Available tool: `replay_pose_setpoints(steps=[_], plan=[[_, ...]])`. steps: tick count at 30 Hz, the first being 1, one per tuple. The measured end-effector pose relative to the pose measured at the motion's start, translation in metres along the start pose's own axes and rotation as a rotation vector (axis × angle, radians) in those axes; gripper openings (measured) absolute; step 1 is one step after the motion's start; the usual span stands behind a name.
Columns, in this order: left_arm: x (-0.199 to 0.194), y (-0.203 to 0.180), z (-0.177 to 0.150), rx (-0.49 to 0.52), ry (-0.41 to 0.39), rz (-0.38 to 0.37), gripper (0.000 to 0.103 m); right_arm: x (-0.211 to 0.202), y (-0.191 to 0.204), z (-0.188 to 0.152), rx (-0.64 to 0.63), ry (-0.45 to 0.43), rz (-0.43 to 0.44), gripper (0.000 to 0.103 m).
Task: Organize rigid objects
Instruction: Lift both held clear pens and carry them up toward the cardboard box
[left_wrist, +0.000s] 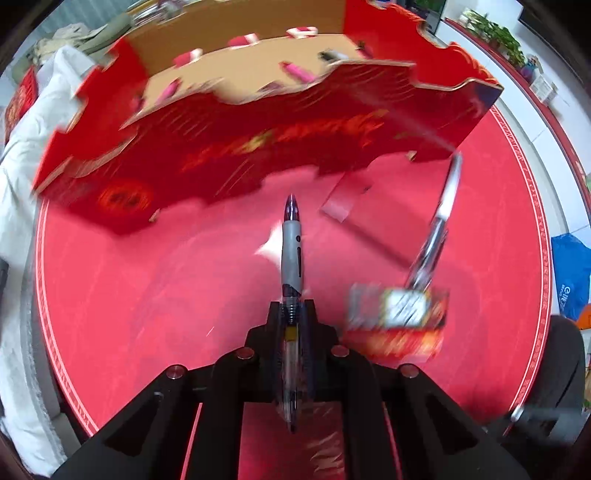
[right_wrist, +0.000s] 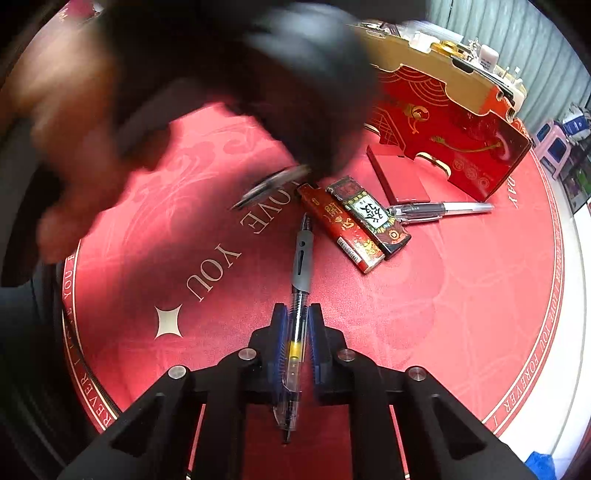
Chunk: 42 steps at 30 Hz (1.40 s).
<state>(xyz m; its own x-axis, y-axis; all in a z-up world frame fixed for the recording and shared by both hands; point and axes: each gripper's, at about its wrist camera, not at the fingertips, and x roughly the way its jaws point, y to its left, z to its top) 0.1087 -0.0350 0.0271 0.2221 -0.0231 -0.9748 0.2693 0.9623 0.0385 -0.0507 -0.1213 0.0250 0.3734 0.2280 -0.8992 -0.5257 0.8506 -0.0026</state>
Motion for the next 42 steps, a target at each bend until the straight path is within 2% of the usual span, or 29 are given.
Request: replay_pose_setpoints(steps=[3, 6, 9, 13, 17, 21, 33, 42], plan=[[-0.005, 0.019, -0.028, -0.038, -0.007, -0.015, 0.011, 0.000, -0.011, 0.003, 0.068, 0.008, 0.039, 0.012], [-0.010, 0.024, -0.052, -0.057, -0.023, -0.027, 0.010, 0.002, -0.031, 0.003, 0.206, 0.013, 0.128, 0.011], [-0.014, 0.024, -0.072, -0.092, -0.056, -0.051, 0.010, 0.004, -0.044, 0.005, 0.278, 0.012, 0.164, 0.011], [-0.019, 0.019, -0.094, -0.127, -0.080, -0.097, 0.010, 0.002, -0.054, 0.002, 0.338, 0.000, 0.172, 0.011], [-0.022, 0.008, -0.116, -0.158, -0.092, -0.141, 0.010, -0.011, -0.061, 0.002, 0.380, -0.057, 0.164, 0.011], [-0.025, -0.008, -0.133, -0.117, -0.113, -0.135, 0.010, -0.013, -0.059, -0.001, 0.378, -0.043, 0.133, 0.011], [-0.038, -0.024, -0.128, -0.104, -0.182, -0.054, 0.010, -0.017, -0.033, 0.004, 0.324, -0.042, 0.019, 0.011], [-0.044, -0.006, -0.122, -0.109, -0.215, -0.029, 0.010, -0.026, -0.028, 0.008, 0.316, -0.063, -0.024, 0.011]])
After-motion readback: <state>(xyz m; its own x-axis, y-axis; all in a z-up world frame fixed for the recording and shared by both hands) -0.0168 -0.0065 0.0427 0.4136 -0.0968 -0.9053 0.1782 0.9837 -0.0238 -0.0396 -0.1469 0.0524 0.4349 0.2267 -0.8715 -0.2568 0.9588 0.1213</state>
